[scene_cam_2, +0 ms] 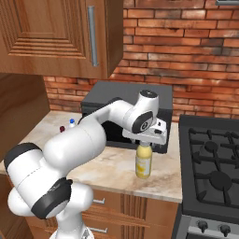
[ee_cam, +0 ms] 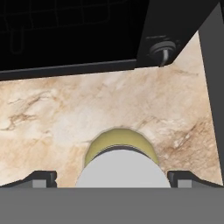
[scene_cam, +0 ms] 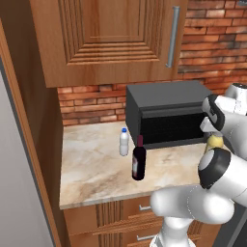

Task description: Place the drinks on the dining counter in a tight cluster.

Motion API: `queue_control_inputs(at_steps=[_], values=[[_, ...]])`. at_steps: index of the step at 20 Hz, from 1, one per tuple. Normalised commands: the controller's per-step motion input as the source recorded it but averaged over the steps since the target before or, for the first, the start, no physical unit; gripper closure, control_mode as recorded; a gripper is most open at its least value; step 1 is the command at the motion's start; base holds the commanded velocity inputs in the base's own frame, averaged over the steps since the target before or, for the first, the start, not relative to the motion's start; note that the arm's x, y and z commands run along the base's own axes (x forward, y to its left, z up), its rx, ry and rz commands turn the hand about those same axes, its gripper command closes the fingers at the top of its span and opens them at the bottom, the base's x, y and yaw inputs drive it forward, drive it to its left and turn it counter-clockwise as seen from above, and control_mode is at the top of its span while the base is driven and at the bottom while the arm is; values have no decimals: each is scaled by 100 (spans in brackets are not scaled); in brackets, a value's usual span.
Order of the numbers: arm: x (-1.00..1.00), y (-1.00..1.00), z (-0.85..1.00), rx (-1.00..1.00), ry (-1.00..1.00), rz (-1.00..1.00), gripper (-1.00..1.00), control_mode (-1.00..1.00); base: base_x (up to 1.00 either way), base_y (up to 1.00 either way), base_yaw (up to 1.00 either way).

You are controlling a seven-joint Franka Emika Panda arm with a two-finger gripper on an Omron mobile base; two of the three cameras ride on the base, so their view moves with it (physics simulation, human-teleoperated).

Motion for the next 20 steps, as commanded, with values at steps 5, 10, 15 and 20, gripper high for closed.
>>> queue_control_inputs(at_steps=[5,10,15,20], values=[[0,0,0,0,0,0,-100,-100,0,0,0],[0,0,0,0,0,0,100,-100,0,0,0],[0,0,0,0,0,0,100,-100,0,0,0],[0,0,0,0,0,0,100,-100,0,0,0]])
